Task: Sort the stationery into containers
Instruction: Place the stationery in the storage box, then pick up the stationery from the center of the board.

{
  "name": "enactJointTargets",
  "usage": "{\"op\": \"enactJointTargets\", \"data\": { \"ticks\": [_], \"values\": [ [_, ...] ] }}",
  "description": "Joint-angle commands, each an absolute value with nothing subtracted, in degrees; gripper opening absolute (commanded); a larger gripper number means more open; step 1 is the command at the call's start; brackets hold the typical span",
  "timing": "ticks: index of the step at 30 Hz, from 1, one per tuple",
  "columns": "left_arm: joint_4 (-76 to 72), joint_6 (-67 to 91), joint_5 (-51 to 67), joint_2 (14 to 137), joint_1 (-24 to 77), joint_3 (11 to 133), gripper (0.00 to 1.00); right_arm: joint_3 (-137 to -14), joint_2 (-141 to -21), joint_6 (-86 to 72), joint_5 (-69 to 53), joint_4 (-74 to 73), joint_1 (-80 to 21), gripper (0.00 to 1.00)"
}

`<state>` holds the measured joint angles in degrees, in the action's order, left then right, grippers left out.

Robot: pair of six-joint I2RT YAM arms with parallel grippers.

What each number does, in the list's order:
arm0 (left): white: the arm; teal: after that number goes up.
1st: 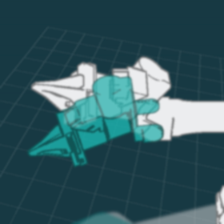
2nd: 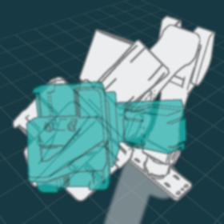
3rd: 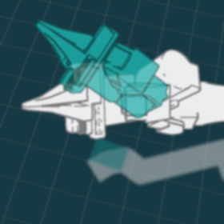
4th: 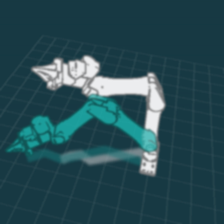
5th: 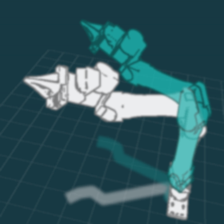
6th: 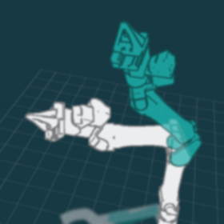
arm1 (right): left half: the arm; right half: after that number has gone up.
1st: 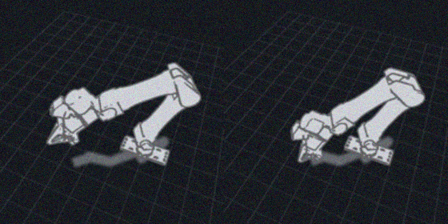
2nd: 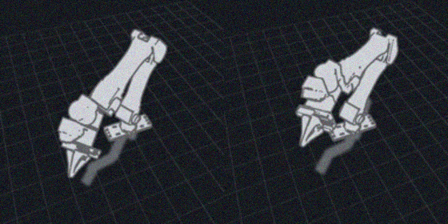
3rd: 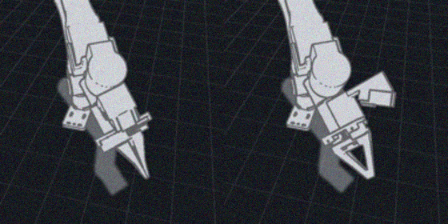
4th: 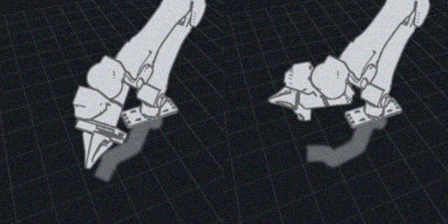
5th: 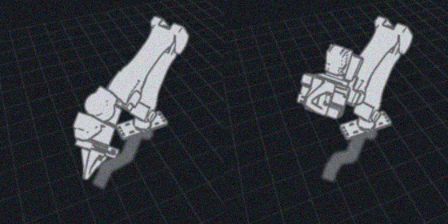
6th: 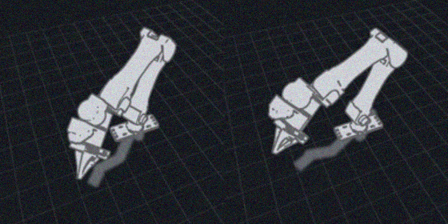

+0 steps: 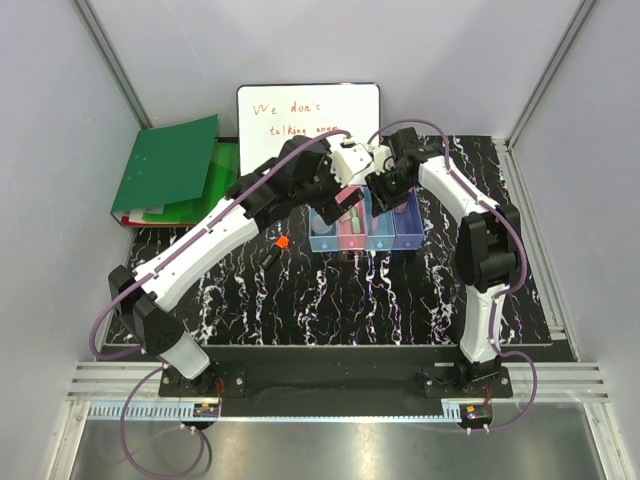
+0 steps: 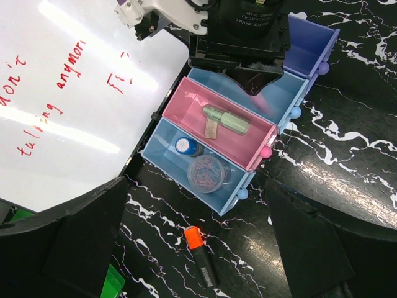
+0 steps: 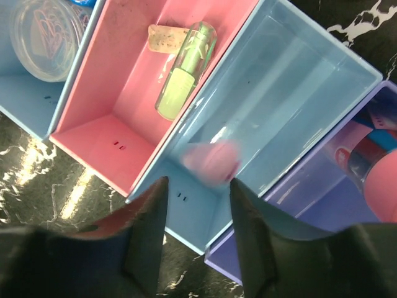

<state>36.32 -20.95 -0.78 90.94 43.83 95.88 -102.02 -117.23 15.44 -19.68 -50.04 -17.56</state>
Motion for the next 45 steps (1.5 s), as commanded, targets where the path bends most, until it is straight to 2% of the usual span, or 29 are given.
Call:
{"op": "enactJointTargets", "data": {
  "ticks": [1, 3, 7, 15, 25, 36, 45],
  "values": [
    [33.66, -20.39, -0.35, 90.53, 43.33, 96.68, 0.99, -104.41, -117.42, 16.35, -18.37, -48.69, -18.19, 0.56],
    [33.58, -20.22, -0.35, 90.18, 43.24, 95.72, 0.99, -104.5, -117.25, 16.35, -18.19, -48.69, -18.19, 0.62],
    [33.05, -20.3, -0.35, 89.74, 43.15, 94.13, 0.99, -104.59, -116.2, 16.44, -17.58, -48.6, -18.11, 0.65],
    [32.7, -22.58, -2.37, 86.14, 41.49, 85.09, 0.99, -105.03, -110.06, 16.26, -15.12, -48.52, -18.28, 0.66],
    [32.78, -24.61, -7.73, 82.44, 40.17, 67.43, 0.99, -95.89, -95.11, 16.61, -10.91, -46.93, -18.19, 0.69],
    [33.4, -19.34, -5.9, 85.95, 35.25, 62.41, 0.95, -96.42, -86.05, 16.09, -9.4, -46.85, -17.67, 0.7],
    [30.41, -16.61, -3.26, 89.82, 31.38, 58.89, 0.88, -96.33, -84.64, 15.47, -9.93, -46.85, -17.23, 0.7]
  ]
}}
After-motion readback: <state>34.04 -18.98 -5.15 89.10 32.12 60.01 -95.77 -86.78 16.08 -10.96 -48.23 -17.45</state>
